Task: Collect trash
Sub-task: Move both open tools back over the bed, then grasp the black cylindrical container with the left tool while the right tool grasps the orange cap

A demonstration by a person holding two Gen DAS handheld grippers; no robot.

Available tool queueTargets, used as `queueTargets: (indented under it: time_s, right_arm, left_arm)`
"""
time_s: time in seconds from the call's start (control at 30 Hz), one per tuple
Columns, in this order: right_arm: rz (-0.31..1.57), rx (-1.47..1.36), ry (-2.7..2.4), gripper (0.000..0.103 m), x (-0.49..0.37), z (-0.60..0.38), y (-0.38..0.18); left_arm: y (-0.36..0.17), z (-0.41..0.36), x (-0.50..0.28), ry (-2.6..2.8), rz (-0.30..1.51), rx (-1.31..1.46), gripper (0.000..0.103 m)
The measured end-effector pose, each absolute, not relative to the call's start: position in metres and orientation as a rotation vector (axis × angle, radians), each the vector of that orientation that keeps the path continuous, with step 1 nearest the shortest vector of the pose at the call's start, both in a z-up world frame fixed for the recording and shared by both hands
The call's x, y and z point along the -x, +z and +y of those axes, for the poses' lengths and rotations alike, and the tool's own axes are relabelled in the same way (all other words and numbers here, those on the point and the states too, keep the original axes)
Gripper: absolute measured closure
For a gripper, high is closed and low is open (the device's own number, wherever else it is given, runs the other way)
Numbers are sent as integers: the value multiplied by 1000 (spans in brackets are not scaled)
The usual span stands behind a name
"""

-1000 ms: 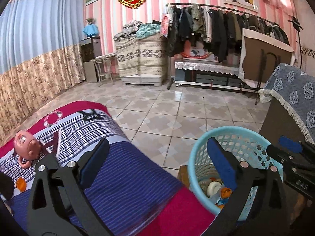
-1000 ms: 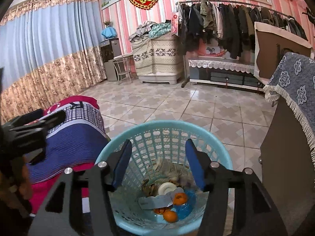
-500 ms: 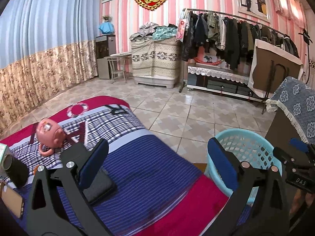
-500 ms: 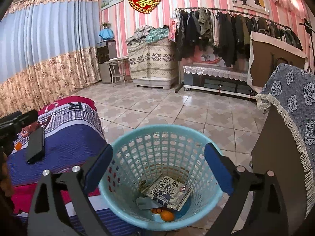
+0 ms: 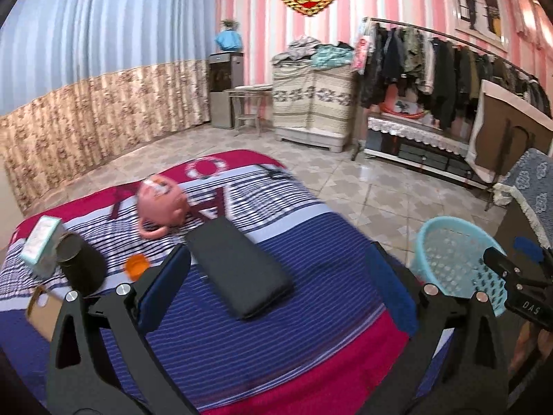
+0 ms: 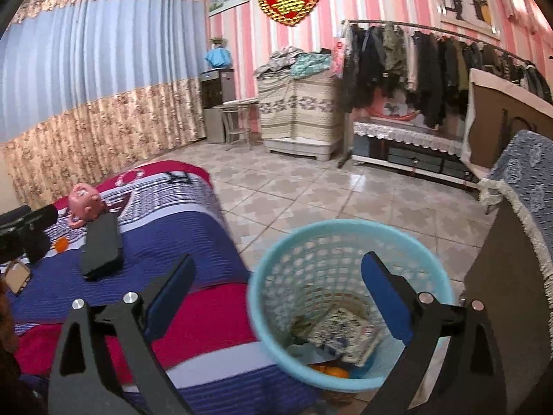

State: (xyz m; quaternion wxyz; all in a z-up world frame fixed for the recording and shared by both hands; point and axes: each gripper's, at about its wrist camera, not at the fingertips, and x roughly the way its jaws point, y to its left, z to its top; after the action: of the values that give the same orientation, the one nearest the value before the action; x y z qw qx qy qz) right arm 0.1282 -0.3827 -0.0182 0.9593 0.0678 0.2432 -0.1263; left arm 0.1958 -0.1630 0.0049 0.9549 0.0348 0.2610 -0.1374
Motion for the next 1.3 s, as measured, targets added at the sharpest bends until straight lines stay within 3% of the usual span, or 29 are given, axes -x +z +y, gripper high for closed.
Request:
queueTargets:
  time_s: [0.73, 1.3]
  right_arm:
    - [565, -2, 13, 7, -203, -245, -41]
    - [630, 36, 79, 7, -251, -183, -60]
  left_arm:
    - [-35, 38, -247, 127, 593, 27, 6]
    - [-60, 45, -309, 136, 613, -14, 7]
